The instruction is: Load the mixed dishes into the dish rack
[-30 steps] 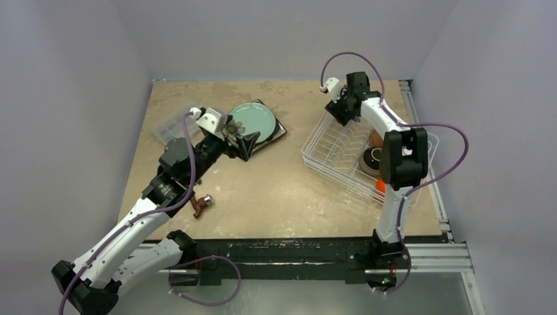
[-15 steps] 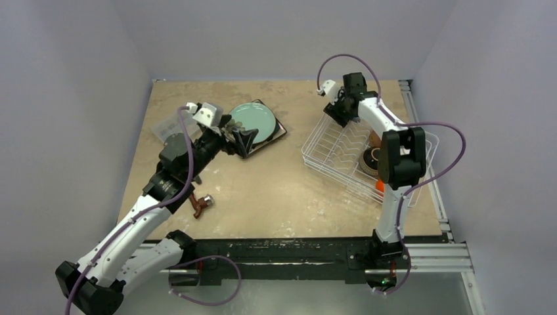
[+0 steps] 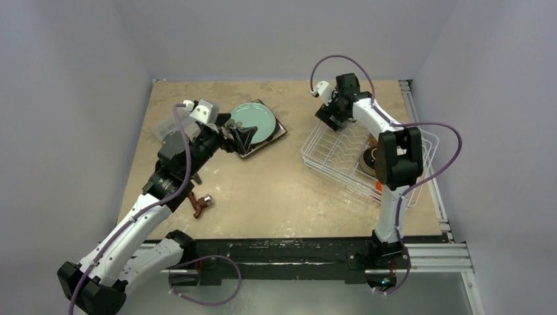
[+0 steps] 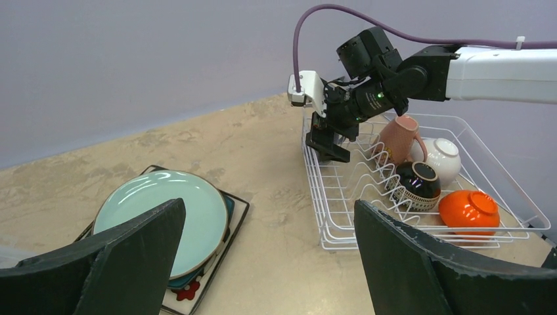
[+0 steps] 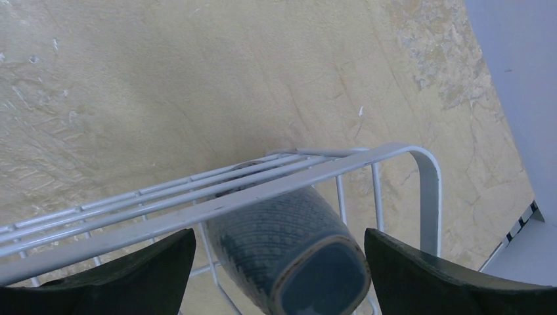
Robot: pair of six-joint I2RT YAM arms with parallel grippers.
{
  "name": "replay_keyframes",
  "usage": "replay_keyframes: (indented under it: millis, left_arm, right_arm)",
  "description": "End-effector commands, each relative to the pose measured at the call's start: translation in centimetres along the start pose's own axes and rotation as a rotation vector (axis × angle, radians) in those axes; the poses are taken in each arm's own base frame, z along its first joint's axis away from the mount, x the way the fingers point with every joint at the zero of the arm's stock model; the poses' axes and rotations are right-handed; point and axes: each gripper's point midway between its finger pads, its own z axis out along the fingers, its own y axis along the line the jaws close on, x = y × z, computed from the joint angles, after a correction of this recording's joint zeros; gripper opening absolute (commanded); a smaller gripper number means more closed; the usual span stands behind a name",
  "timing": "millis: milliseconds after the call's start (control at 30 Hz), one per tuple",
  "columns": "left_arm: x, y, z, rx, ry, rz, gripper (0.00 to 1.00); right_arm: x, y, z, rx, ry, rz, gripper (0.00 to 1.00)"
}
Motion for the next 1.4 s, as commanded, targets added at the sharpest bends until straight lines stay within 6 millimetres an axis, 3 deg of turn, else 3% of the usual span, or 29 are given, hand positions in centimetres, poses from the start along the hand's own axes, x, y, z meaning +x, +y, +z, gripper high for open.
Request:
replay_keyframes:
  millis: [0, 267, 400, 700, 867, 967, 1167, 1367]
  left_arm:
    - [-2.5, -0.6, 0.2, 0.03, -0.07, -0.017, 0.99]
    - [-2.4, -0.3, 0.4, 0.021, -0.061, -0.036, 0.99]
    - [-2.2, 0.4, 0.7, -0.011, -0.052, -0.072, 1.0]
    - [-0.4, 4.4, 2.1, -0.128, 0.034, -0.28, 1.0]
    - [1.5, 8.3, 3.0, -0.21, 0.095, -0.378, 0.99]
    - [3.3, 10.4, 3.2, -0.276, 0.164, -0.409, 0.98]
    - [8.1, 14.6, 2.7, -0.48, 0.349, -0.402, 0.96]
    - [13.6, 16.3, 3.2, -0.549, 0.534, -0.469, 0.92]
  right_arm:
    - [-3.7, -2.7, -3.7, 0.094, -0.095, 0.033, 0.98]
    - [-4.3, -4.9, -7.6, 0.236, -0.119, 0.181, 0.98]
    - [-5.2, -4.6, -10.2, 0.261, -0.218, 0.272, 0.98]
    - [-6.0, 2.9, -17.4, 0.118, -0.573, 0.416, 0.98]
    - [-5.3, 6.7, -23.3, 0.038, -0.746, 0.488, 0.98]
    - [-3.9, 8.1, -25.2, 0.023, -0.777, 0.576, 0.98]
    - [-0.6, 9.9, -25.1, -0.015, -0.691, 1.024, 0.98]
    - [-0.7, 14.2, -25.0, -0.24, -0.582, 1.044, 0.98]
